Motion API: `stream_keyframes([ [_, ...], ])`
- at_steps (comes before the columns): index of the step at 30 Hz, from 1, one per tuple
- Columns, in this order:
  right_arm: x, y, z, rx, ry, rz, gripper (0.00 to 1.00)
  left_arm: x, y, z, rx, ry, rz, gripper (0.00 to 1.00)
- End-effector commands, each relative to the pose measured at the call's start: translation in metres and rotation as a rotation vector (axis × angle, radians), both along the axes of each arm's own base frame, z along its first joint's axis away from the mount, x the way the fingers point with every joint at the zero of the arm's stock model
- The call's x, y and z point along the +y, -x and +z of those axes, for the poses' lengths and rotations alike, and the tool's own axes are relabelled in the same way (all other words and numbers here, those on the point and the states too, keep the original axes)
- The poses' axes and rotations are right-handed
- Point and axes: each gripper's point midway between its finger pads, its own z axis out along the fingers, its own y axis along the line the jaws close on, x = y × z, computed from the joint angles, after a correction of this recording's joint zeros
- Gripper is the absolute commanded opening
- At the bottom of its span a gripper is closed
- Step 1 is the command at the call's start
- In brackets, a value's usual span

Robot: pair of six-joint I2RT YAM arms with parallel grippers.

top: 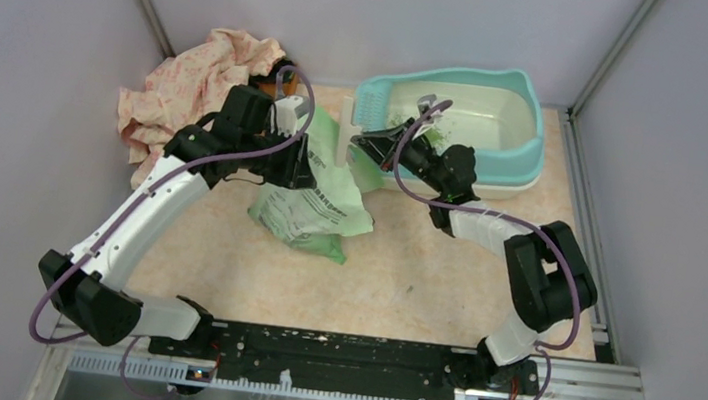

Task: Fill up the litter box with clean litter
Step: Clamp the cat litter bag at the center of the board.

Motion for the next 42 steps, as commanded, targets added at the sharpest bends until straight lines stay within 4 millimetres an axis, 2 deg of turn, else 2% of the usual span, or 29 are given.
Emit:
stream_keyframes([
  [1,0.003,0.005,0.005,-0.058,0.040,-0.013,0.00,0.001,0.001,0.006,-0.024,0.014,-0.008,0.39],
  [7,0.000,0.015,-0.008,-0.050,0.130,-0.002,0.00,0.001,0.002,0.008,-0.030,0.019,-0.011,0.39],
  [12,-0.001,0.030,-0.007,-0.033,0.145,0.049,0.00,0.003,-0.001,0.008,-0.041,0.011,-0.007,0.40],
  [14,0.001,0.035,-0.002,-0.034,0.136,0.077,0.00,0.009,-0.010,0.008,-0.055,-0.007,0.016,0.40],
  [16,0.002,0.038,0.005,-0.037,0.121,0.097,0.00,0.023,-0.027,0.012,-0.075,-0.017,0.064,0.41],
  [21,0.005,0.039,0.014,-0.034,0.102,0.116,0.00,0.071,-0.070,0.058,-0.169,0.125,0.186,0.48],
  [25,0.006,0.043,0.009,-0.023,0.112,0.139,0.00,0.086,-0.093,0.075,-0.192,0.179,0.199,0.48],
  [29,0.004,0.051,0.006,-0.020,0.139,0.160,0.00,0.086,-0.103,0.077,-0.180,0.250,0.181,0.47],
  [42,-0.008,0.077,-0.017,0.022,0.277,0.202,0.00,0.078,-0.106,0.079,-0.171,0.309,0.143,0.46],
])
